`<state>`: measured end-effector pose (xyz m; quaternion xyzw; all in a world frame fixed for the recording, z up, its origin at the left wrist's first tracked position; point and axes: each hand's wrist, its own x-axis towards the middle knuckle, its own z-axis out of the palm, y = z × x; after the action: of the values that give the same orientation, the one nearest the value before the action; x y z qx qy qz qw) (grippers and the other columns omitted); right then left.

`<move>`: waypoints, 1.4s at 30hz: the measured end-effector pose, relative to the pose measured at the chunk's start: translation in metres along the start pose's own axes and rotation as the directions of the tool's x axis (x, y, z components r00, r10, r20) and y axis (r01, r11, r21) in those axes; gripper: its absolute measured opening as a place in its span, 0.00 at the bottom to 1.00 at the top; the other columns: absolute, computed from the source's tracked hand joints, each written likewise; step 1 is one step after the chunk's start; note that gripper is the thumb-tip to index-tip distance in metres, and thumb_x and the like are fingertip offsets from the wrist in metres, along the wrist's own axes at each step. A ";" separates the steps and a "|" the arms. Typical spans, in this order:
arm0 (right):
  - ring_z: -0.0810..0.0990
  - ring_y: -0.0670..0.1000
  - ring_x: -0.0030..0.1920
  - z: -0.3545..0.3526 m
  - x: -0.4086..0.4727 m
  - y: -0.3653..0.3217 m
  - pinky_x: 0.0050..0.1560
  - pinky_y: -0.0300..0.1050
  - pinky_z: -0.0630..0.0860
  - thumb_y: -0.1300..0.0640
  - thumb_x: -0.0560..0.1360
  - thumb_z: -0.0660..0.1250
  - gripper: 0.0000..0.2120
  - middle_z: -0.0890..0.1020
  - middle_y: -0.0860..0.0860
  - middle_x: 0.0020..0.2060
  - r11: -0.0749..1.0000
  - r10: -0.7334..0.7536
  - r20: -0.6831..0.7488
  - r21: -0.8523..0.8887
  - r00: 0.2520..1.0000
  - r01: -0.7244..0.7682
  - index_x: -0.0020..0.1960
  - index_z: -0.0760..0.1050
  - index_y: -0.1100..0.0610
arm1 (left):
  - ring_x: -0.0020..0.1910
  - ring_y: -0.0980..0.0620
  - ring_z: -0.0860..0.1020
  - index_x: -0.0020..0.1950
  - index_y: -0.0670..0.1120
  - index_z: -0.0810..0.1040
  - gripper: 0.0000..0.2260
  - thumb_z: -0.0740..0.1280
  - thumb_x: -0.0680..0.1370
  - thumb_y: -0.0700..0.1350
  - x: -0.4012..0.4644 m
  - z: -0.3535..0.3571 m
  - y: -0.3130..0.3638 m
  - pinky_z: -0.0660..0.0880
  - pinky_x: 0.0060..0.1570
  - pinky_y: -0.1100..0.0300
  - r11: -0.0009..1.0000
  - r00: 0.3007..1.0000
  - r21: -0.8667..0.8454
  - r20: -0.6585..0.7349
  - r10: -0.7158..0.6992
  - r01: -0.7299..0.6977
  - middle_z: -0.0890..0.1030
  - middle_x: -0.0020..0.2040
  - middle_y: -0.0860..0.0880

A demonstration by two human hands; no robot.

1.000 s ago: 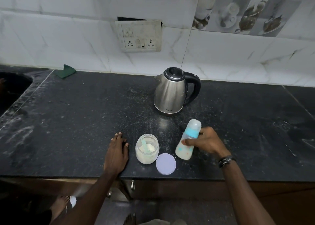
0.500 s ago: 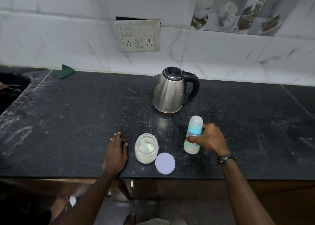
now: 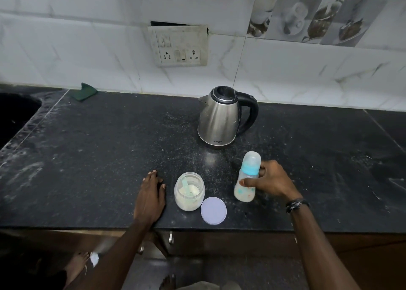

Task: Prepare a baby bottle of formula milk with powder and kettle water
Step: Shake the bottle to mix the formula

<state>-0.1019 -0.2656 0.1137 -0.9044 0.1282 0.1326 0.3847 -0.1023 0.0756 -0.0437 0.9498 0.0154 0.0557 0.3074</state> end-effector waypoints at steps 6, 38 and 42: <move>0.86 0.49 0.42 -0.001 -0.001 0.001 0.45 0.48 0.82 0.49 0.59 0.83 0.18 0.86 0.47 0.40 1.000 0.001 -0.039 -0.029 0.999 -0.002 0.45 0.83 0.53 | 0.76 0.42 0.65 0.68 0.37 0.73 0.16 0.62 0.82 0.43 0.000 -0.001 0.001 0.61 0.76 0.48 1.000 1.000 0.002 0.005 -0.006 0.006 0.68 0.76 0.40; 0.87 0.44 0.42 -0.001 0.005 0.002 0.41 0.37 0.80 0.61 0.65 0.81 0.13 0.88 0.51 0.42 0.968 -0.172 0.111 0.202 0.979 0.147 0.48 0.83 0.56 | 0.75 0.41 0.65 0.68 0.36 0.73 0.16 0.63 0.82 0.43 0.000 -0.001 0.001 0.60 0.76 0.49 1.000 1.000 -0.007 -0.004 0.004 -0.004 0.69 0.75 0.39; 0.86 0.43 0.39 -0.002 0.002 0.005 0.37 0.34 0.80 0.65 0.67 0.79 0.09 0.88 0.49 0.38 0.925 -0.181 0.037 0.346 0.983 0.157 0.46 0.83 0.58 | 0.76 0.42 0.65 0.68 0.36 0.73 0.16 0.63 0.82 0.43 0.000 0.000 0.000 0.60 0.76 0.49 1.000 1.000 -0.002 -0.006 -0.001 0.001 0.69 0.75 0.39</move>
<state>-0.1015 -0.2705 0.1109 -0.8265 0.0575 0.1055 0.5500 -0.1019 0.0755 -0.0442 0.9493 0.0167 0.0584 0.3085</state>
